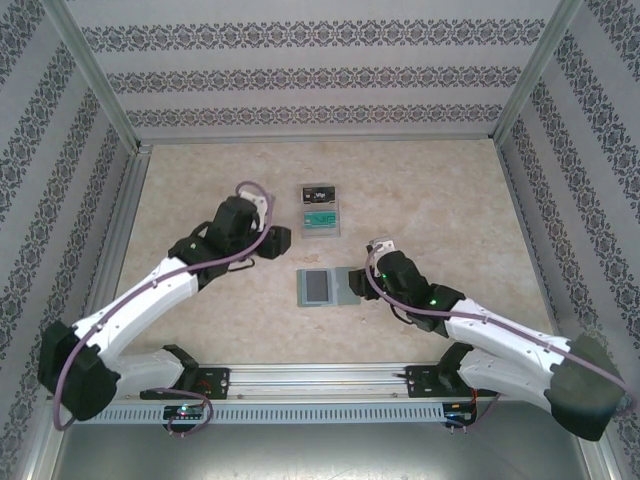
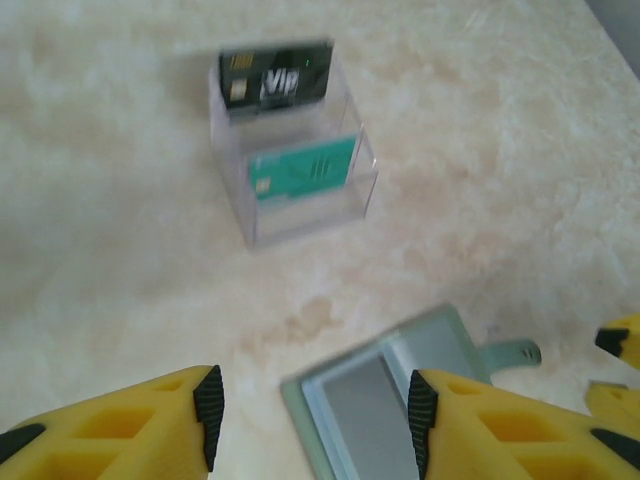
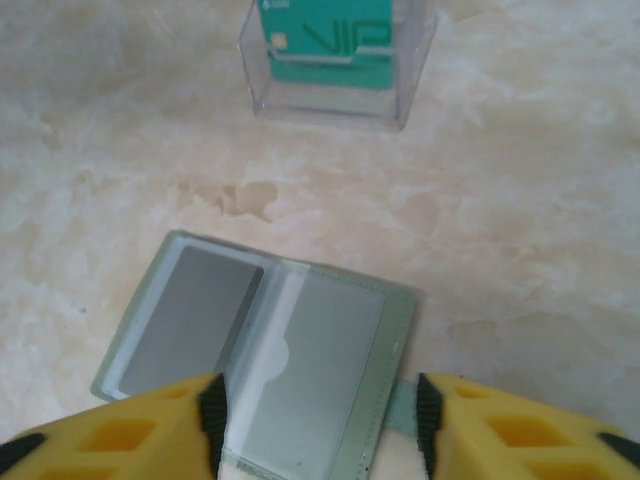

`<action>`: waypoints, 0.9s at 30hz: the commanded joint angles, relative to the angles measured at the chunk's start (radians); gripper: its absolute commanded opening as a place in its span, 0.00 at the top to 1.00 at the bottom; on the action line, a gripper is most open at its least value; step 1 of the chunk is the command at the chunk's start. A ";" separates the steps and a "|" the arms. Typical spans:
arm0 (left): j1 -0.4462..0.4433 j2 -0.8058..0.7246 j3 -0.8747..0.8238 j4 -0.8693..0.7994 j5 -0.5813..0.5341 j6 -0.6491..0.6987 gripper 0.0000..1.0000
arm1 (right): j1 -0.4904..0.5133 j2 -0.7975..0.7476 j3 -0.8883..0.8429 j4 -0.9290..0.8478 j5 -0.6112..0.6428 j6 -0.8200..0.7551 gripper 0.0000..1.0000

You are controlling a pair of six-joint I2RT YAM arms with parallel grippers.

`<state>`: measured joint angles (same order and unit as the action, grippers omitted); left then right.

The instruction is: Take the credit cards out of the card holder

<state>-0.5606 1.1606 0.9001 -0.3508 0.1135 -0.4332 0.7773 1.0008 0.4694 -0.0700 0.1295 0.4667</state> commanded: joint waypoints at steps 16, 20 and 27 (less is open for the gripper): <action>-0.160 0.101 -0.378 0.476 0.151 -0.536 0.63 | -0.063 0.322 0.064 -0.006 -0.116 0.116 0.69; -0.191 0.185 -0.336 0.504 0.164 -0.532 0.66 | -0.064 0.353 0.065 0.008 -0.135 0.128 0.73; -0.208 0.269 -0.292 0.485 0.150 -0.527 0.67 | -0.062 0.374 0.066 0.020 -0.151 0.132 0.74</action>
<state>-0.7555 1.4097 0.5774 0.1013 0.2615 -0.9478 0.7170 1.3663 0.5152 -0.0681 -0.0029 0.5808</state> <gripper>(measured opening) 0.335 0.258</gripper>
